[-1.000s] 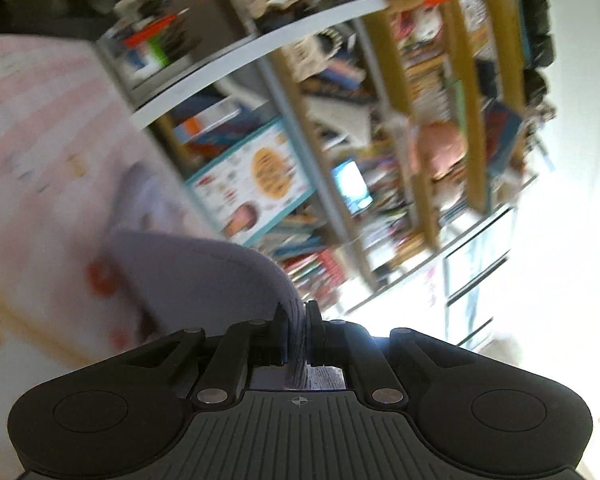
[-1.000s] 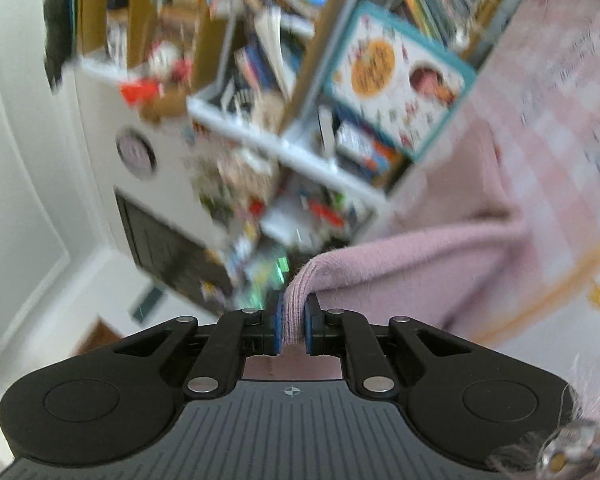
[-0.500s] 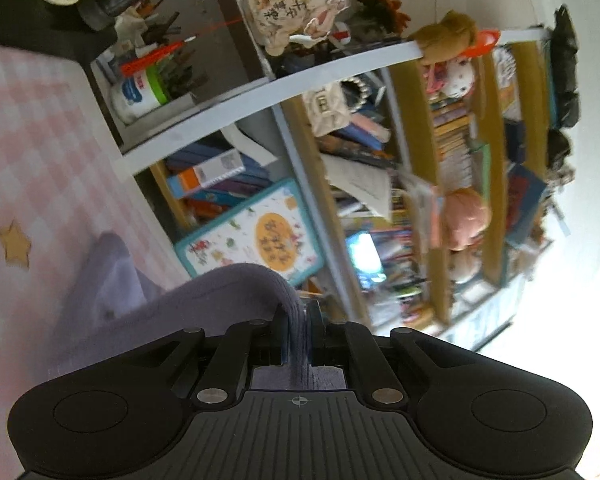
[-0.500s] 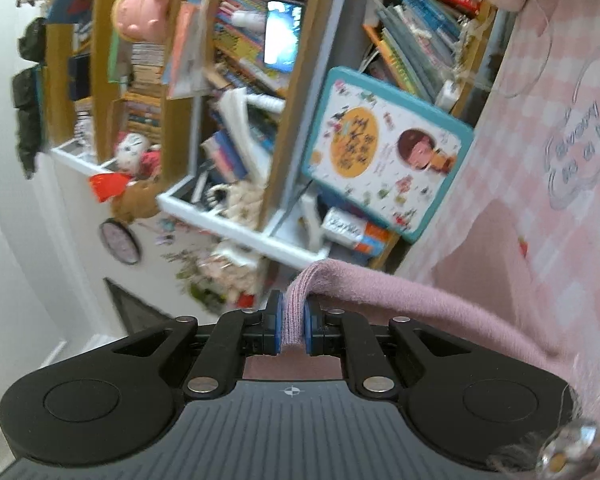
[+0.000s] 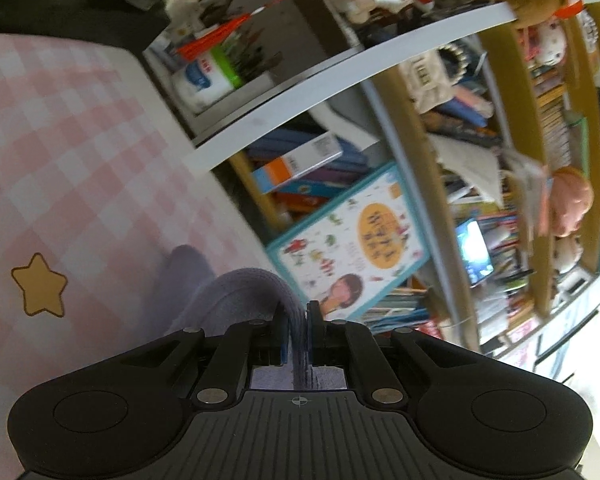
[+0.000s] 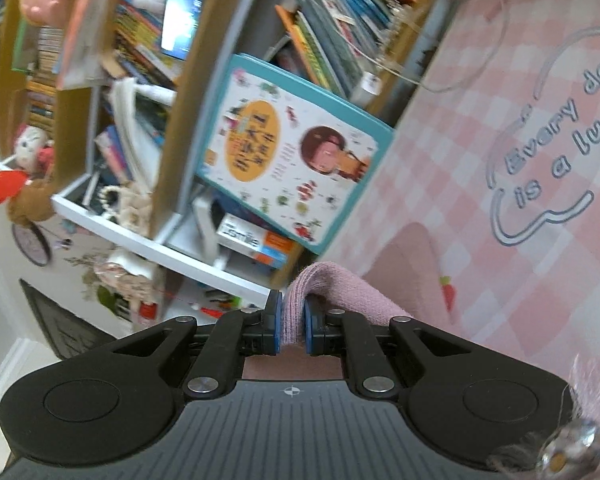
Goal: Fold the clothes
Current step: 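Lift both side edges and fold them toward each other over the sweater center, then lower the folded edges onto the sweater and open both grippers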
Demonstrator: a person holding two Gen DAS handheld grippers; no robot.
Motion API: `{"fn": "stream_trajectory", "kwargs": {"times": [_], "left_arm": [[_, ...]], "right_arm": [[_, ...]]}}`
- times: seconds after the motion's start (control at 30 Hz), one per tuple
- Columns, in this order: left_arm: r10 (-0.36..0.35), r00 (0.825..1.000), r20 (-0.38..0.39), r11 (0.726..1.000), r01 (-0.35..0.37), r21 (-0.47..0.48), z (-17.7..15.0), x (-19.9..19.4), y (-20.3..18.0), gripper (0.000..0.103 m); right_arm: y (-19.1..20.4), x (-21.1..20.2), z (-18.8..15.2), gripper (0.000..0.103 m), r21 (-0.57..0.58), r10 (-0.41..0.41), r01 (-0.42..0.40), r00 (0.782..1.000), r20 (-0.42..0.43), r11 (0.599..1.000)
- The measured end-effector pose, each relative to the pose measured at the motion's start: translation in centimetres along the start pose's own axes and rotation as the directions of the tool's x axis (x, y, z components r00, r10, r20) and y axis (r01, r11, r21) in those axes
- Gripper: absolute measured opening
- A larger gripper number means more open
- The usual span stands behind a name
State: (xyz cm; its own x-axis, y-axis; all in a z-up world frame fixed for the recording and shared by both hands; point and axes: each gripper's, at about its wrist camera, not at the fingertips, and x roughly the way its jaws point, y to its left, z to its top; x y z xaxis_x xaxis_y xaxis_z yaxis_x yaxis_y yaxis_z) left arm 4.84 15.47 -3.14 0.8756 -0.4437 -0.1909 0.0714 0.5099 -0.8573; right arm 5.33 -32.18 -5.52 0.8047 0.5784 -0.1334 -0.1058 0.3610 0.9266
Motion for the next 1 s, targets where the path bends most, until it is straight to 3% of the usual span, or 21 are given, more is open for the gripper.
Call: {"fn": "stream_trajectory", "kwargs": {"times": [0.1, 0.17, 0.2, 0.27, 0.33, 0.47, 0.53, 0.6, 0.63, 0.7, 0.77, 0.9, 0.93, 1.0], "left_arm": [[0.058, 0.998, -0.020, 0.998, -0.058, -0.006, 0.0, 0.8, 0.7, 0.029], [0.089, 0.995, -0.039, 0.996, -0.090, -0.014, 0.1, 1.1, 1.2, 0.054], [0.095, 0.994, -0.051, 0.995, -0.096, -0.017, 0.1, 1.3, 1.5, 0.058], [0.091, 0.994, -0.064, 0.996, -0.092, -0.018, 0.2, 1.3, 1.7, 0.059], [0.083, 0.995, -0.061, 0.996, -0.084, -0.005, 0.5, 0.9, 1.4, 0.067], [0.020, 1.000, 0.008, 0.999, -0.021, 0.049, 1.2, -1.1, 0.2, 0.072], [0.021, 0.999, 0.034, 0.990, -0.025, 0.137, 1.4, -2.0, -0.9, 0.072], [0.084, 0.996, 0.042, 0.953, -0.092, 0.287, 1.0, -2.2, -2.3, 0.071], [0.127, 0.991, 0.050, 0.919, -0.137, 0.370, 0.7, -2.1, -3.1, 0.070], [0.224, 0.972, 0.067, 0.819, -0.225, 0.527, -0.2, -1.2, -4.5, 0.070], [0.280, 0.958, 0.070, 0.735, -0.260, 0.626, -1.0, -0.1, -5.4, 0.069], [0.400, 0.915, 0.053, 0.600, -0.305, 0.739, -1.9, 2.9, -5.9, 0.069], [0.426, 0.903, 0.046, 0.581, -0.312, 0.752, -2.0, 3.6, -5.8, 0.069], [0.450, 0.893, 0.018, 0.592, -0.313, 0.742, -1.8, 4.3, -5.2, 0.062]], "right_arm": [[-1.0, 0.9, 0.0, 0.013, 0.008, -0.045, 0.045, 0.999, -0.015, 0.999], [-1.5, 1.2, 0.0, 0.016, 0.001, -0.071, 0.071, 0.997, -0.028, 0.997], [-1.7, 1.3, -0.1, 0.019, -0.004, -0.082, 0.082, 0.996, -0.034, 0.997], [-1.8, 1.1, 0.0, 0.040, -0.006, -0.097, 0.097, 0.995, -0.027, 0.995], [-1.4, 0.4, 0.2, 0.051, -0.030, -0.107, 0.107, 0.994, 0.010, 0.994], [0.2, -1.6, 0.9, 0.052, -0.150, -0.129, 0.139, 0.989, 0.073, 0.979], [1.2, -2.2, 0.9, 0.052, -0.260, -0.154, 0.172, 0.984, 0.088, 0.950], [2.4, -2.5, 0.7, 0.052, -0.374, -0.181, 0.206, 0.978, 0.101, 0.904], [2.8, -2.4, 0.5, 0.052, -0.438, -0.205, 0.231, 0.973, 0.106, 0.869], [3.7, -2.0, -0.1, 0.052, -0.553, -0.259, 0.279, 0.959, 0.116, 0.785], [4.1, -0.9, -0.8, 0.050, -0.638, -0.325, 0.318, 0.939, 0.111, 0.702], [3.5, 1.8, -1.4, 0.049, -0.711, -0.433, 0.350, 0.899, 0.071, 0.610], [3.3, 2.5, -1.5, 0.048, -0.727, -0.460, 0.356, 0.886, 0.062, 0.588], [2.8, 3.3, -1.7, 0.041, -0.741, -0.491, 0.363, 0.870, 0.051, 0.565]]}}
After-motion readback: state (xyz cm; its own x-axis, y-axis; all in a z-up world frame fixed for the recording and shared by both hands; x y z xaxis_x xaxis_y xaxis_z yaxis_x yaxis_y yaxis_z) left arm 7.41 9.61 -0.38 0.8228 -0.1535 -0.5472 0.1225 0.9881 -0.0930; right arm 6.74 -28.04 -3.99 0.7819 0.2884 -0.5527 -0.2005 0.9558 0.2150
